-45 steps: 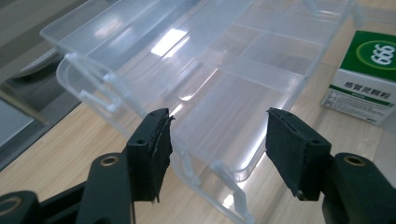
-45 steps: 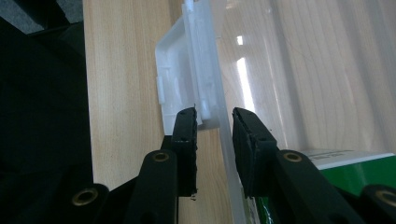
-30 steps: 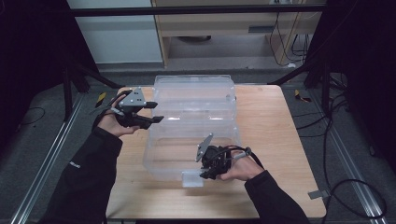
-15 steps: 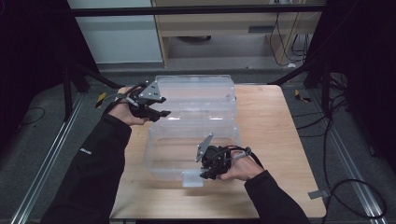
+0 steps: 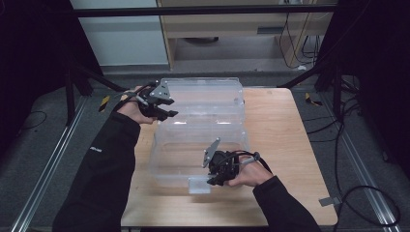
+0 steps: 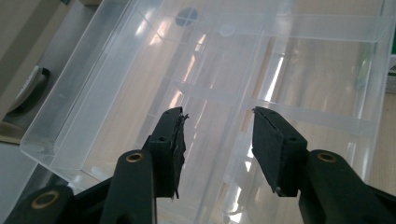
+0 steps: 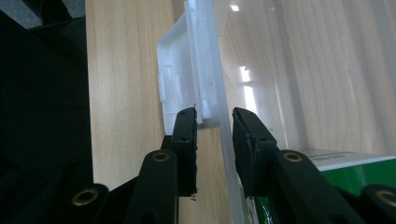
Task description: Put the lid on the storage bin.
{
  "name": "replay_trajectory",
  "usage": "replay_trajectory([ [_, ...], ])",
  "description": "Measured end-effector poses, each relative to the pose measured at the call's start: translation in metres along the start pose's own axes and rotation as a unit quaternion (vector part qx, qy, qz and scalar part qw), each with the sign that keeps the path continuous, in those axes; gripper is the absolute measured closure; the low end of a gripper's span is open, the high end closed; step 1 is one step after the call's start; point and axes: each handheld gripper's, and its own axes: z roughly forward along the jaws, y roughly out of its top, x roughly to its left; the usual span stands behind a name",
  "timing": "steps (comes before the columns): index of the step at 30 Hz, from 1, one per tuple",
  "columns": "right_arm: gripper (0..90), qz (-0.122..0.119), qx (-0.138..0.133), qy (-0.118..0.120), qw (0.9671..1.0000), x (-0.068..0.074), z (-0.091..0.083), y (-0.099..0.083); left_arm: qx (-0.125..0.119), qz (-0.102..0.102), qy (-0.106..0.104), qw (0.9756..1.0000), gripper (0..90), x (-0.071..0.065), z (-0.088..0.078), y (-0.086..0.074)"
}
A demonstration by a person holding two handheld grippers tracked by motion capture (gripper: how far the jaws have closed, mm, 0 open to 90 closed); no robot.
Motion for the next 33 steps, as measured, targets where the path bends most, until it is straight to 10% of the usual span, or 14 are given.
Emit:
replay_trajectory([
  [33,71.4,0.002,-0.001,0.007,1.0,-0.002,0.0,0.0,0.056,0.068,-0.051,0.9948,82.0,-0.001,0.015,0.019],
])
